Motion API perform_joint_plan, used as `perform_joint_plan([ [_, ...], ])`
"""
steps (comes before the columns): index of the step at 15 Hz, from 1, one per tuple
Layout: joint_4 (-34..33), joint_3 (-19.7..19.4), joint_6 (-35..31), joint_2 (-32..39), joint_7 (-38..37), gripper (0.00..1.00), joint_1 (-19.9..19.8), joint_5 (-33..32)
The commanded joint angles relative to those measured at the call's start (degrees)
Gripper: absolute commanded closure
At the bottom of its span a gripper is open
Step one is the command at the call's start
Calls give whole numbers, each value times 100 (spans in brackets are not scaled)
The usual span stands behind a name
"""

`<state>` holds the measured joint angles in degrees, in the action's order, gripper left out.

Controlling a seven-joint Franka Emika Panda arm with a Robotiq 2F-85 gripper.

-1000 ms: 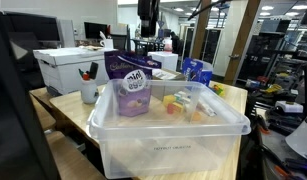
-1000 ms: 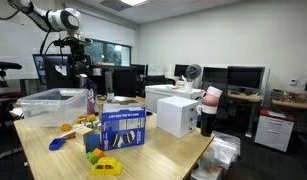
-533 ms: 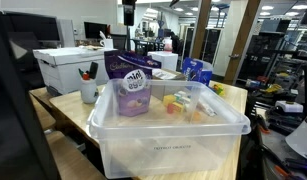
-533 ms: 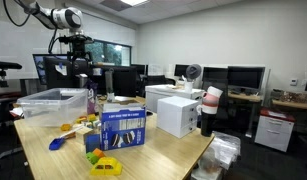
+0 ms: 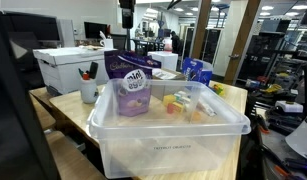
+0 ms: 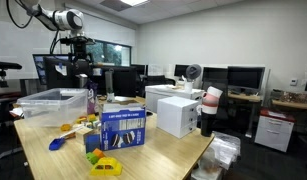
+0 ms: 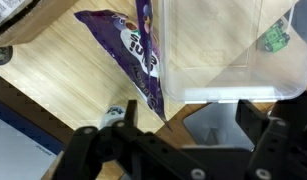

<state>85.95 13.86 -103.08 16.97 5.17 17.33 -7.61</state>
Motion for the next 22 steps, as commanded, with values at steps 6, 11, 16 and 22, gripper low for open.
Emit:
perform_joint_plan([
  [6,188,-34,45,292,944,0,-231,178],
  [11,50,-34,16,647,1357,0,-228,98],
  [16,-158,-63,-281,895,2023,0,-172,-308],
  [22,-225,-68,-518,1089,2400,0,-242,-308],
])
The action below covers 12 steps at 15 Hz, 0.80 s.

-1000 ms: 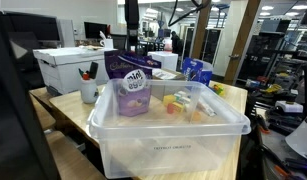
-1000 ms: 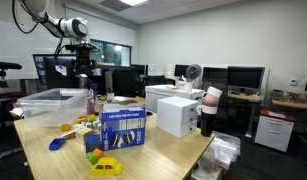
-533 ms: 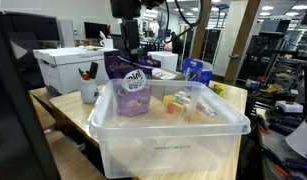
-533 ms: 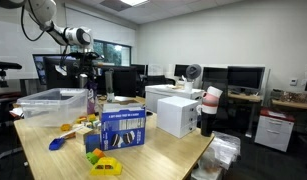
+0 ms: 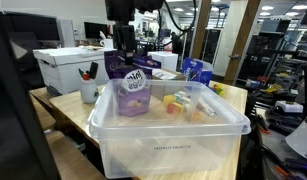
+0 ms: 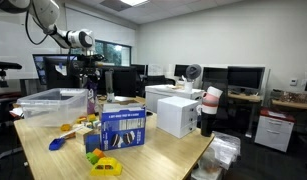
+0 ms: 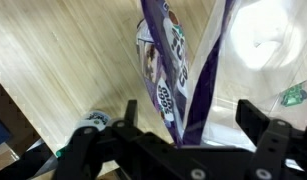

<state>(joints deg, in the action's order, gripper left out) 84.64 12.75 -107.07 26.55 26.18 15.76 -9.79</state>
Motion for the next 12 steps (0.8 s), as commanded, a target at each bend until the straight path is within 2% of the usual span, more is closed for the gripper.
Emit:
perform_joint_plan([
  [1,-133,52,-257,243,439,0,-127,-26],
  [12,-303,39,-552,579,701,0,-305,54],
])
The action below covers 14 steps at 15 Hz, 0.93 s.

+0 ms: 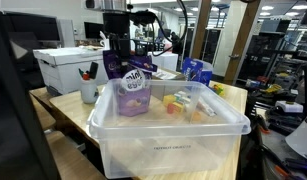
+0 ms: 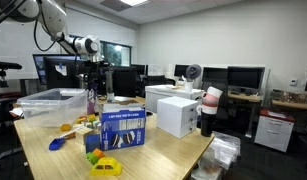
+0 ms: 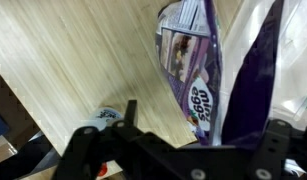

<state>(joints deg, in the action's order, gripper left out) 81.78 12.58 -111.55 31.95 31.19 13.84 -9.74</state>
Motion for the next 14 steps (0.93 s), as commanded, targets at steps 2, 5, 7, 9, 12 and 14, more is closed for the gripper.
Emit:
perform_joint_plan([
  [2,45,52,-133,15,180,0,-137,55],
  [5,224,49,-184,-57,116,0,-185,96],
  [7,415,50,-73,-144,-2,0,-202,160],
  [9,666,74,-33,-231,-186,0,-184,258],
  [12,921,94,-94,-319,-392,32,-189,455],
  [14,1130,66,-46,-446,-620,72,-195,612],
])
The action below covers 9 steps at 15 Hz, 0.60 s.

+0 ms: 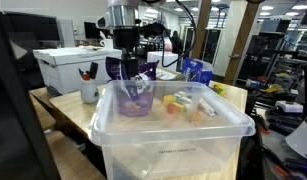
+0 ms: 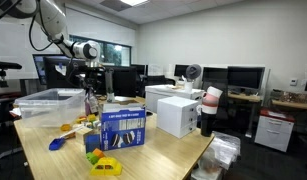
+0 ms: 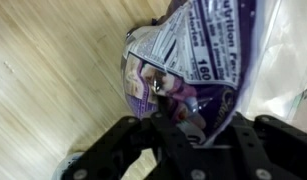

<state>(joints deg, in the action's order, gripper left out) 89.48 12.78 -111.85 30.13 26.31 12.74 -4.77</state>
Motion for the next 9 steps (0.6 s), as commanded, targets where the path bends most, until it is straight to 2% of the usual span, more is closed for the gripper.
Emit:
perform_joint_plan([
  [1,361,-106,275,-346,-761,86,25,48],
  [2,347,-155,385,-370,-1042,93,69,-4],
  [7,165,-344,1245,-352,-2447,100,233,-113],
  [9,92,-417,1581,-303,-2937,96,288,-85],
])
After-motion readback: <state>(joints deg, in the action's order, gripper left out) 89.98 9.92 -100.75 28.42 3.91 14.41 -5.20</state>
